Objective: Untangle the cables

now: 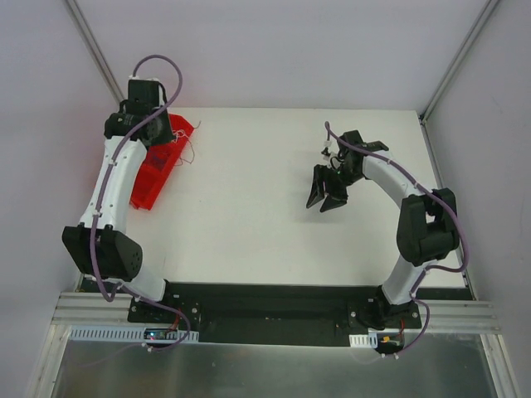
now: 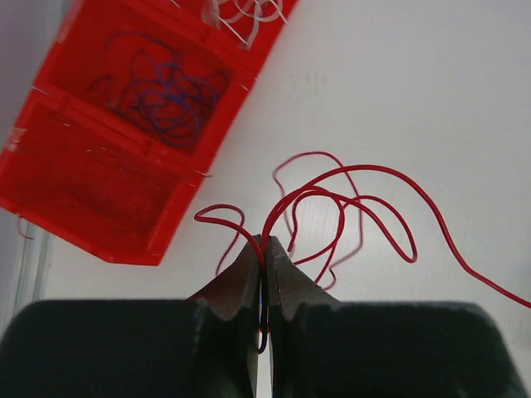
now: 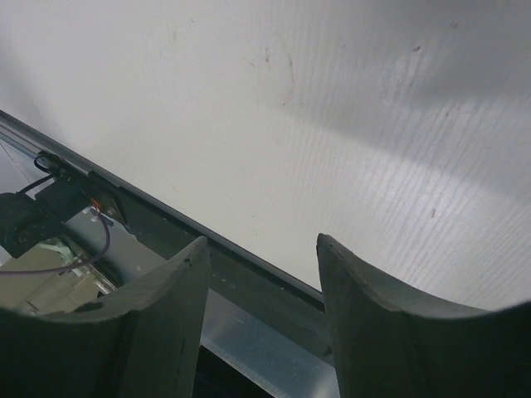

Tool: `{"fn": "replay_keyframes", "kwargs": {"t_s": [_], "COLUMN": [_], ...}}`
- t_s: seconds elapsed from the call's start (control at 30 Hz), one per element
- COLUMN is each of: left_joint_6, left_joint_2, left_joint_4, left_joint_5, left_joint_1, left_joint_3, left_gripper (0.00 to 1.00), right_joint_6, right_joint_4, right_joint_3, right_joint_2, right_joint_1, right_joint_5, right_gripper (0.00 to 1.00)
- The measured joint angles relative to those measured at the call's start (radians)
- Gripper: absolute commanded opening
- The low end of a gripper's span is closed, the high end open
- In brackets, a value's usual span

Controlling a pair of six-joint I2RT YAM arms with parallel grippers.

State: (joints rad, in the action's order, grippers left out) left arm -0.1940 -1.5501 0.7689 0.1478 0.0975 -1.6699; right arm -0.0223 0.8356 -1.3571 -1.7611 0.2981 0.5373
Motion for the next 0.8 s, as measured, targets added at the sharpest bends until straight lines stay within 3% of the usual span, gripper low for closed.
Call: {"fn": "replay_keyframes", "kwargs": {"t_s": [0.17,0.43,0.8], "left_joint_6": [-0.054,-0.243,-0.481], "left_joint_2": [-0.015,-0.083,-0.298], "left_joint_4": [0.021,0.06,0.082], "left_joint_5": [0.053,0.039,-0.007], "left_joint_1": [-0.144,-0.425,-0.487], "left_joint_3": [-0.079,-0.036,0.016], "left_gripper": [0.0,0.0,0.0], "right_joint_6": [0.031,0.057,0.069], "right_joint_4": [0.006,0.006,0.005], "right_joint_3": [0.0,0.002,0.042], "right_joint_2": [0.0,0.0,0.003], "right_joint_1": [0.021,0.023,-0.005], "right_joint_5": [-0.003,-0.01,-0.026], "right_gripper": [0.56,0.56,0.56]}}
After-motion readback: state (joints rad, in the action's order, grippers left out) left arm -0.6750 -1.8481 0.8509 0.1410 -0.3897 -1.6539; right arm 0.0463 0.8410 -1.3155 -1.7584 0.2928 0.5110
